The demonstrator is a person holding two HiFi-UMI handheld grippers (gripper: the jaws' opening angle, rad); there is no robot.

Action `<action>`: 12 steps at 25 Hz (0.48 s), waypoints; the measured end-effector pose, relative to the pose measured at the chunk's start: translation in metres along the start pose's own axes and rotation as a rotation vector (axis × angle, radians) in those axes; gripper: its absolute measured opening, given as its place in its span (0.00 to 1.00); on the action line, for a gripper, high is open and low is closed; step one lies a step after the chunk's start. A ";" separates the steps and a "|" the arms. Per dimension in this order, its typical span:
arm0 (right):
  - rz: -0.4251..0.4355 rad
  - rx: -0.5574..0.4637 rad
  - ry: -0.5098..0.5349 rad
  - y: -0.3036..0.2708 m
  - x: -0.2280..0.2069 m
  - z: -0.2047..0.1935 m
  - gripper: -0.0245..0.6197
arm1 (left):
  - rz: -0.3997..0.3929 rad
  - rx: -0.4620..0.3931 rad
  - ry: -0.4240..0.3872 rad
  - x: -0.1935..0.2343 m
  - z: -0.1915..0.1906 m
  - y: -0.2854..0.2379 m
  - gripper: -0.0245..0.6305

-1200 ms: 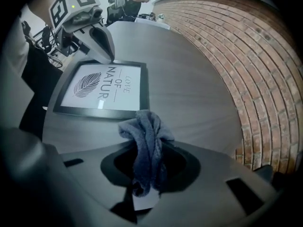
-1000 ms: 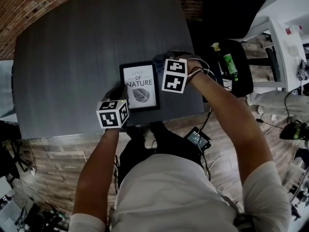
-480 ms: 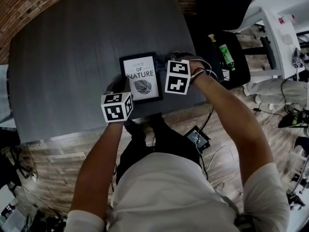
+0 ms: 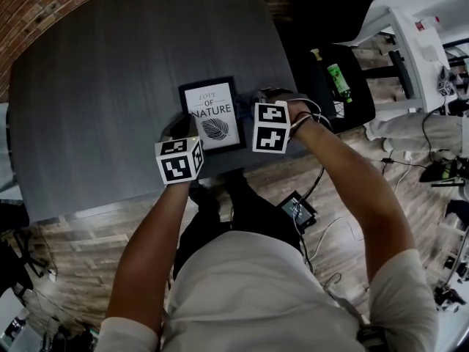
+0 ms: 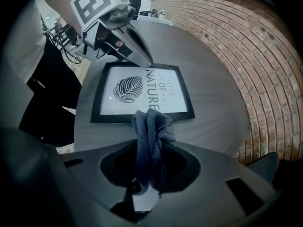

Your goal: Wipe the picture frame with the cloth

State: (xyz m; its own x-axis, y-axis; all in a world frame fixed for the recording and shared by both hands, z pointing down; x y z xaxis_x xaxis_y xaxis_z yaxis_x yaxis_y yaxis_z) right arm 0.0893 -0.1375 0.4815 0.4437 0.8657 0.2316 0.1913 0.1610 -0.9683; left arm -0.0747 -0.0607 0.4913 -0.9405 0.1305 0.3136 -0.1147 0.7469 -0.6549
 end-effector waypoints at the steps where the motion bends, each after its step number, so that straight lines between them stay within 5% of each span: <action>1: 0.005 0.001 0.001 0.001 0.003 0.000 0.20 | 0.002 -0.001 -0.001 0.000 0.000 0.000 0.05; 12: 0.049 -0.003 -0.002 0.009 0.033 0.002 0.20 | 0.028 -0.003 -0.018 -0.003 0.001 -0.001 0.05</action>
State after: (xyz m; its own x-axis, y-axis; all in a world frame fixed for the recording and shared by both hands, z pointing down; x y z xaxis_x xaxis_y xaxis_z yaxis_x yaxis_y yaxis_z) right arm 0.1040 -0.1063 0.4800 0.4511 0.8733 0.1839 0.1719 0.1172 -0.9781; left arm -0.0722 -0.0627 0.4908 -0.9490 0.1399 0.2826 -0.0871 0.7451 -0.6613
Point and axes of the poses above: the fingertips, and each gripper's own axes: y backward along the fingers, x to its left, z out of its top, the point moved 6 cm from there along y, backward along the fingers, and after that the axes turned 8 degrees about y, right-handed, at the moved point
